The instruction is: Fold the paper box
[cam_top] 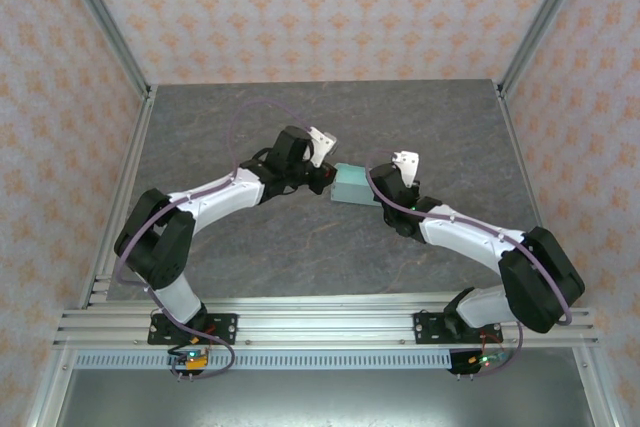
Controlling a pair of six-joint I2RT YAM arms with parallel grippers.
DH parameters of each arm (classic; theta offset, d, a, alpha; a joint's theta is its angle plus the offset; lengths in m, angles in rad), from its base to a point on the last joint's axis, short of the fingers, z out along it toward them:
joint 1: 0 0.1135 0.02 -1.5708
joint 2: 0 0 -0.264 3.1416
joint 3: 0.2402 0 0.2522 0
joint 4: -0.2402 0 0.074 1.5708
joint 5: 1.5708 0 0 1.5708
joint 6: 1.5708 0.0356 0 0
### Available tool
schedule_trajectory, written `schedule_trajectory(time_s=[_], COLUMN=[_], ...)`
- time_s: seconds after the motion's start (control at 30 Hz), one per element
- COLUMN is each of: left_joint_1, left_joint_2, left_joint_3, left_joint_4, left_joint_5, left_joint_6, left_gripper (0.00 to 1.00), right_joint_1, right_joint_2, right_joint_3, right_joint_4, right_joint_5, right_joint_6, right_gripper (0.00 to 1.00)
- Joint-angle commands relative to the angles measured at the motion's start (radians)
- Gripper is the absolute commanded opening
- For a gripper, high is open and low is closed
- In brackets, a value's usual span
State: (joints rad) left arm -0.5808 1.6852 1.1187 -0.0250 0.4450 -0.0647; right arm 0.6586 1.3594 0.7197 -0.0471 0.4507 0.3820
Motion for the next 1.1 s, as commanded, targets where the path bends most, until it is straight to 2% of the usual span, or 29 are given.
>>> schedule_trajectory(time_s=[0.0, 0.33, 0.77, 1.0, 1.03, 1.07], left_joint_1=[-0.048, -0.069, -0.115, -0.122, -0.129, -0.135], left_joint_2=[0.014, 0.030, 0.033, 0.037, 0.040, 0.043], left_joint_3=[0.043, 0.008, -0.059, -0.124, -0.137, -0.149], left_joint_4=[0.120, 0.171, 0.121, 0.224, 0.251, 0.276], left_joint_5=[0.008, -0.044, -0.168, -0.176, -0.186, -0.196], left_joint_6=[-0.154, -0.250, -0.047, -0.084, -0.091, -0.093], left_gripper=[0.03, 0.04, 0.03, 0.03, 0.04, 0.04], right_joint_1=[0.029, 0.041, 0.041, 0.041, 0.041, 0.041], right_joint_2=[-0.017, 0.000, -0.008, -0.008, -0.008, -0.011], right_joint_3=[-0.008, -0.012, -0.025, -0.048, -0.049, -0.051], right_joint_4=[0.040, 0.043, 0.038, 0.058, 0.060, 0.061], right_joint_5=[-0.043, -0.047, -0.032, -0.049, -0.056, -0.060], right_joint_6=[0.033, 0.052, 0.064, 0.108, 0.118, 0.126], right_gripper=[0.11, 0.11, 0.11, 0.11, 0.13, 0.20])
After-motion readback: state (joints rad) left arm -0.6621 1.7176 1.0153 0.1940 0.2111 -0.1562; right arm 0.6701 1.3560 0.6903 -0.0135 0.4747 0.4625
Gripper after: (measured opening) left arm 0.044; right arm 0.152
